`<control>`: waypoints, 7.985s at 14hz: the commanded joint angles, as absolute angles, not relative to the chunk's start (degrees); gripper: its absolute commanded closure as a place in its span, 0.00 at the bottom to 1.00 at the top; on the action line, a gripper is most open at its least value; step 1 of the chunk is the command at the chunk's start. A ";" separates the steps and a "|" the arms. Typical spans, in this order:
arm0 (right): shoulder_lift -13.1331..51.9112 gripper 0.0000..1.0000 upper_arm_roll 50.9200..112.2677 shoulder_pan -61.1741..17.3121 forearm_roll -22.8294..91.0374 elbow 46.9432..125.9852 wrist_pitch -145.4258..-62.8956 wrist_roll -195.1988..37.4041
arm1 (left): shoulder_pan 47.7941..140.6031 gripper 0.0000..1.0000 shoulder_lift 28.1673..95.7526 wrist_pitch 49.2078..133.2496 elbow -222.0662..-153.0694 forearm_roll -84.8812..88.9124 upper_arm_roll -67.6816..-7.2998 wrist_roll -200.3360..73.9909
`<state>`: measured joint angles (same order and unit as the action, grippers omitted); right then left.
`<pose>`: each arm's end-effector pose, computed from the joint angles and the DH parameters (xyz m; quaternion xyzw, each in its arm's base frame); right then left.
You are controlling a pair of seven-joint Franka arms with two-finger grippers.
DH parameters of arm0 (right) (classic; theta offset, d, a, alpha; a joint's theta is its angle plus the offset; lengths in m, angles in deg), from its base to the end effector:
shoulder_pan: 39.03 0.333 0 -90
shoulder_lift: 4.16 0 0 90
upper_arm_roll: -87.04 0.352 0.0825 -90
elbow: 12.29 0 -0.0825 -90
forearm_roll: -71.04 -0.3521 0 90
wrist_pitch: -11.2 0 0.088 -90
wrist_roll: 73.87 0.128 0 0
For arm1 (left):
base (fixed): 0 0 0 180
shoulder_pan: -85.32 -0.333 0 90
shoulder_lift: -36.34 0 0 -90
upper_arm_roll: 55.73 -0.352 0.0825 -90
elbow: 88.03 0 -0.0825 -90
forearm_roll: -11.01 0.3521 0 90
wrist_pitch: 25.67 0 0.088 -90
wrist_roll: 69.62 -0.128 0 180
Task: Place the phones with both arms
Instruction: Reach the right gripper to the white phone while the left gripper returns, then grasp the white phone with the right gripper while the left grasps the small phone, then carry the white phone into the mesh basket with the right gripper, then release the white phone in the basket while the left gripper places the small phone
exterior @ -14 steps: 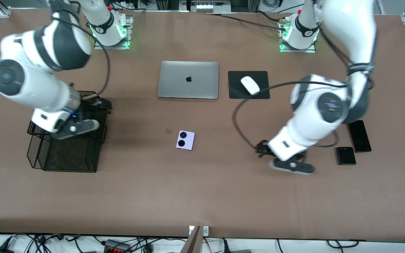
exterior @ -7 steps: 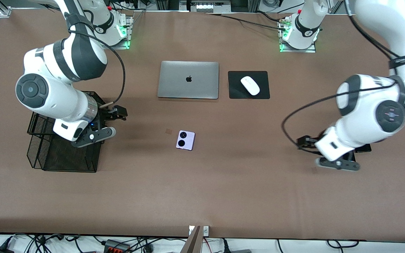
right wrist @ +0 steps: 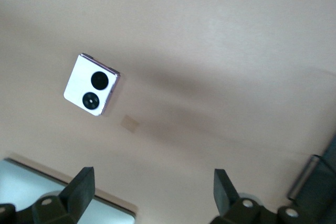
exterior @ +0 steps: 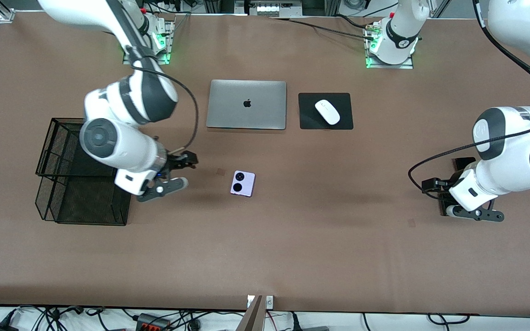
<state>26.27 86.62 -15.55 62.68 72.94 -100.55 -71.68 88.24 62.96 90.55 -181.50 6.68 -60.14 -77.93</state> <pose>0.6222 0.2795 0.3837 -0.9856 -0.1522 0.0474 0.0559 0.6567 0.0046 0.3727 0.9983 -0.0451 -0.0314 0.0187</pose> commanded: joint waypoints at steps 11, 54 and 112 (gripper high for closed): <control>43.99 0.00 85.73 -2.47 65.58 63.73 -115.36 -27.03 | 81.81 0.00 62.61 108.09 -192.45 7.58 -59.42 -93.34; 29.68 0.76 83.53 -23.45 70.60 66.71 -92.17 -68.47 | 72.58 0.53 73.87 125.09 -195.00 2.04 -54.94 -86.88; 14.82 0.00 83.53 -27.52 69.98 80.52 -96.29 -70.44 | 132.53 0.00 98.13 117.68 -149.99 14.00 -56.52 -25.06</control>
<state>14.72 83.54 -27.90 70.09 81.85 -96.55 -71.24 132.63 98.01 118.37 -151.58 13.04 -55.81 -24.05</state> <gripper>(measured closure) 0.000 0.000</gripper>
